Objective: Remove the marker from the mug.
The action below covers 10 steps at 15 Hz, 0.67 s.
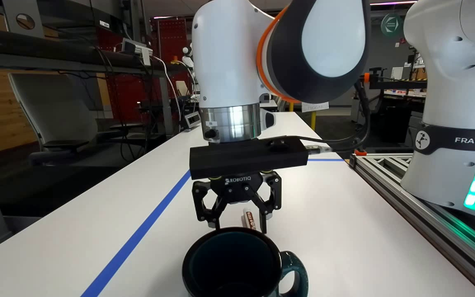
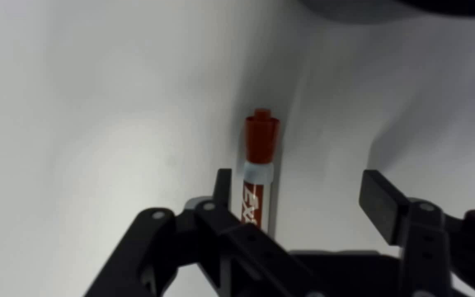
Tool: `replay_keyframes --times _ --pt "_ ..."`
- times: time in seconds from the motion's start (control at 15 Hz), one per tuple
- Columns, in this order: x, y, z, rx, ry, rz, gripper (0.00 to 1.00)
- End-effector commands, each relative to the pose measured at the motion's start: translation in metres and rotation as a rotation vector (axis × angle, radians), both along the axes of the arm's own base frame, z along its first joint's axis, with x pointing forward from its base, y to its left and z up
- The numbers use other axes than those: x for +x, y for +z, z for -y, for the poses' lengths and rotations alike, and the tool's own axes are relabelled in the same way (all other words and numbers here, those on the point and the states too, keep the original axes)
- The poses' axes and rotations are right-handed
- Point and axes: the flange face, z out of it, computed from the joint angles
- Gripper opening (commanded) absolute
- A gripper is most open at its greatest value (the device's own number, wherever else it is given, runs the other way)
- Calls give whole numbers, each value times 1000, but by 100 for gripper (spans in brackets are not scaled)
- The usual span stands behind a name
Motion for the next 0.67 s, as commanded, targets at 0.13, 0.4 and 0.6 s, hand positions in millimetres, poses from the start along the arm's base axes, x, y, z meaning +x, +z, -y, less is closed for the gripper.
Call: replay_keyframes --times 0.13,0.4,0.6 --pt "-12 36 -4 15 -15 -52 100" --pt "-21 67 -3 9 6 -93 100" --pt "-26 87 -2 -9 28 -101 100"
